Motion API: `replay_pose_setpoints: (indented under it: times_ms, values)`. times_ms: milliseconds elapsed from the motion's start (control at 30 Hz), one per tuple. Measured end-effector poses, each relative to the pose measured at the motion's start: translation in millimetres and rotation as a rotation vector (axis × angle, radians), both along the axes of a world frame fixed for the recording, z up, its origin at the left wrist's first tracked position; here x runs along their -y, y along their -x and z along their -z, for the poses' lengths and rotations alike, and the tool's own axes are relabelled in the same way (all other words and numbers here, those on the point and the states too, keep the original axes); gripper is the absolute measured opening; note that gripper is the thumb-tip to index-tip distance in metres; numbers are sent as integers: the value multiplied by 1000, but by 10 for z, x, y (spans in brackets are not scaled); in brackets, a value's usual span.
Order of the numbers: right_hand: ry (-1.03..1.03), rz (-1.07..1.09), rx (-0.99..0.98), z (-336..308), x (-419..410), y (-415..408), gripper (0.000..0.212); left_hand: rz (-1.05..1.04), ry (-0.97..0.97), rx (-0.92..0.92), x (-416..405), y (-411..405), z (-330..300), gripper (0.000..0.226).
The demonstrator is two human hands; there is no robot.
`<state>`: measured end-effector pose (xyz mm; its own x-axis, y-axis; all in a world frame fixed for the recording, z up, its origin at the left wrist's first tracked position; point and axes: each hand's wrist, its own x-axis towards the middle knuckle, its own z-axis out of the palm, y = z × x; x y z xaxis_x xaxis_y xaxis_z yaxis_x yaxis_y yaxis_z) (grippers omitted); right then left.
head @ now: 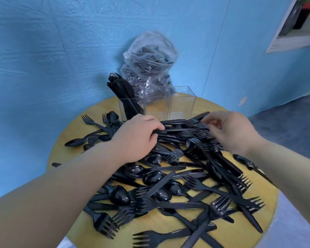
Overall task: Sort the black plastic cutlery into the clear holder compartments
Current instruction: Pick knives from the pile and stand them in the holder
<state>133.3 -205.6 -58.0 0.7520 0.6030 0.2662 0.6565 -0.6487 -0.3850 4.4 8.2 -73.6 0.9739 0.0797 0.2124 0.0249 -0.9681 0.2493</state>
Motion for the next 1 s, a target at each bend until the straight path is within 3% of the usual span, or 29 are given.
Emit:
replay_pose_setpoints:
  times_ms: [200, 367, 533, 800, 1000]
  values:
    - [48, 158, 18, 7, 501, -93, 26, 76, -8, -33, 404, -292, -67, 35]
    - [77, 253, 46, 85, 740, -165, 22, 197, -43, -162, 630, -468, -55, 51]
    - [246, 304, -11, 155, 862, -224, 15, 228, -128, -244, 652, -552, 70, 36]
    - [457, 174, -87, 179, 883, -118, 35, 135, -204, -152, 462, -443, 76, 29]
    - [344, 41, -133, 200, 791, -91, 20, 43, -236, -160, 517, -411, 23, 41]
